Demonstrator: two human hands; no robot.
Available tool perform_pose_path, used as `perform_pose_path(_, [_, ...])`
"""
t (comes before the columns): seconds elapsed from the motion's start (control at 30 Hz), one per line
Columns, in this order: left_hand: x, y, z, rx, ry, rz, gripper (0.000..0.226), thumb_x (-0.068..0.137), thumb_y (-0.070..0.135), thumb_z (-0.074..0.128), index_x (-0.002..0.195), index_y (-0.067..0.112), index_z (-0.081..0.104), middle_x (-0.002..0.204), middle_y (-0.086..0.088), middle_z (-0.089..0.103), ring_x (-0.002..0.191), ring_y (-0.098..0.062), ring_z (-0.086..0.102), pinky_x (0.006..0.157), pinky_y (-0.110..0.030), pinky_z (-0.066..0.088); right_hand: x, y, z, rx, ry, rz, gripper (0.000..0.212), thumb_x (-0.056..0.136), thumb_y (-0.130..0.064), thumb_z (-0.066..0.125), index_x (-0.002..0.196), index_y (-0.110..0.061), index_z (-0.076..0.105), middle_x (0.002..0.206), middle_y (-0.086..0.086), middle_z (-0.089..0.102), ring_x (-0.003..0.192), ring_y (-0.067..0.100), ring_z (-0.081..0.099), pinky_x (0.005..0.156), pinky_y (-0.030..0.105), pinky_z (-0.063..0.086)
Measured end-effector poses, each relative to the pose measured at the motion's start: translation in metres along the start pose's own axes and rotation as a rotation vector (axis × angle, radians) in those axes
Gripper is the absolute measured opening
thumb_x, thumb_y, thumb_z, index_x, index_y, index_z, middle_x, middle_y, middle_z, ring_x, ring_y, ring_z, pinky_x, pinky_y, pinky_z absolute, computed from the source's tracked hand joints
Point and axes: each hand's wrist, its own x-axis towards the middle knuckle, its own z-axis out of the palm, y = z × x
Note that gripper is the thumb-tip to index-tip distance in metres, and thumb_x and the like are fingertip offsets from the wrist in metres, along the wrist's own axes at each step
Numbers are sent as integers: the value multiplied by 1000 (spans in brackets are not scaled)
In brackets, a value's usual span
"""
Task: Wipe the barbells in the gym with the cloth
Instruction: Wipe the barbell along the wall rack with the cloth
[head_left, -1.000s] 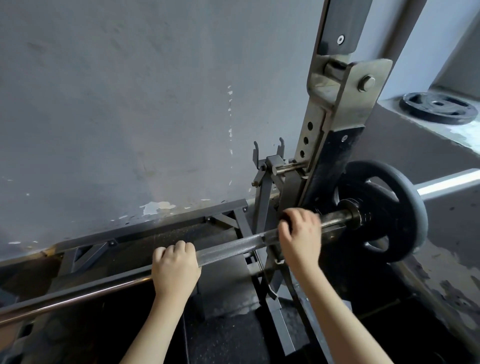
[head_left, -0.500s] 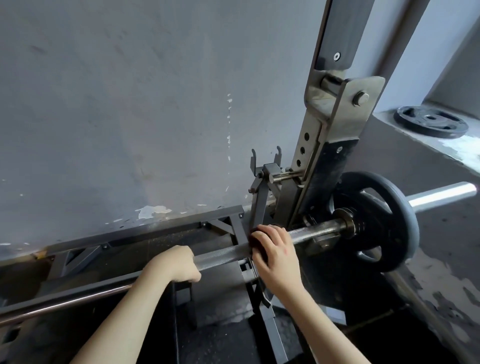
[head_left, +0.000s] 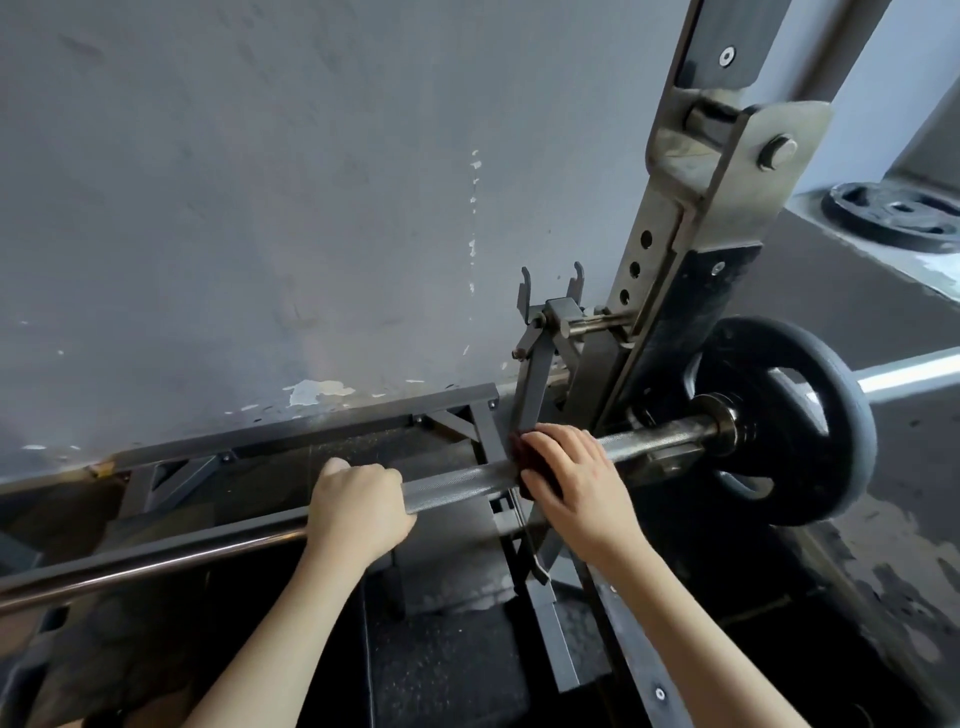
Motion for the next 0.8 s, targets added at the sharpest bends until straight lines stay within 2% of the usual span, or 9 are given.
perform_pose_path(0.1, [-5, 1, 11, -86, 117, -23, 33, 45, 28, 87, 52, 16, 57, 48, 1, 55, 45, -24, 55, 69, -35, 34, 5, 34, -17, -103, -48, 135, 50, 92, -47, 33, 124, -20, 61, 124, -4, 62, 120, 18, 54, 115, 43, 25])
perform_pose_path(0.23, [-10, 5, 19, -53, 312, -27, 31, 43, 7, 79, 51, 12, 50, 47, -4, 48, 43, -27, 49, 67, -38, 30, 10, 16, -2, -59, 243, 490, 38, 91, -35, 40, 112, -13, 63, 117, 6, 62, 115, 27, 51, 109, 44, 33])
perform_pose_path(0.3, [-9, 7, 25, -36, 392, -48, 27, 46, 2, 73, 52, 12, 49, 49, -5, 45, 44, -27, 46, 66, -38, 32, 3, -4, 11, -17, 248, 356, 36, 90, -32, 43, 110, -11, 64, 117, 7, 61, 114, 28, 51, 104, 41, 36])
perform_pose_path(0.37, [-9, 8, 30, -25, 445, -66, 24, 49, 0, 70, 54, 12, 49, 51, -5, 45, 46, -28, 46, 66, -38, 32, -9, -7, 10, -11, 104, 138, 39, 90, -33, 44, 118, -14, 63, 126, 5, 59, 122, 26, 50, 111, 41, 33])
perform_pose_path(0.43, [-8, 9, 31, -34, 447, -86, 25, 50, 0, 71, 55, 12, 50, 53, -6, 46, 48, -28, 48, 65, -38, 32, -10, 12, -6, -43, -7, 62, 45, 90, -38, 42, 125, -18, 61, 132, 0, 58, 127, 22, 50, 115, 43, 26])
perform_pose_path(0.57, [-10, 11, 25, -103, 249, -84, 33, 48, 17, 85, 59, 14, 54, 56, -3, 53, 52, -28, 55, 65, -37, 37, 3, 42, -18, -109, 94, 355, 39, 90, -36, 44, 119, -18, 63, 120, 0, 63, 119, 22, 53, 118, 44, 19])
perform_pose_path(0.63, [-7, 6, 12, -108, 95, -60, 26, 64, 36, 77, 75, 19, 59, 72, 2, 62, 70, -24, 63, 70, -35, 38, 12, 25, -7, -72, 197, 527, 38, 87, -33, 43, 112, -14, 65, 115, 4, 64, 115, 26, 52, 114, 49, 27])
perform_pose_path(0.7, [2, -7, 1, -244, -152, -26, 24, 76, 42, 63, 91, 25, 58, 91, 6, 62, 87, -19, 62, 70, -31, 39, 14, 1, 6, -8, 204, 474, 42, 83, -35, 38, 104, -13, 68, 109, 5, 65, 108, 27, 54, 112, 46, 30])
perform_pose_path(0.8, [21, -20, -15, -440, -554, -55, 39, 71, 42, 68, 105, 24, 60, 95, 6, 58, 85, -17, 57, 67, -27, 41, 5, -2, 0, 19, 32, 160, 44, 83, -36, 40, 111, -15, 67, 113, -1, 65, 109, 20, 55, 108, 30, 25])
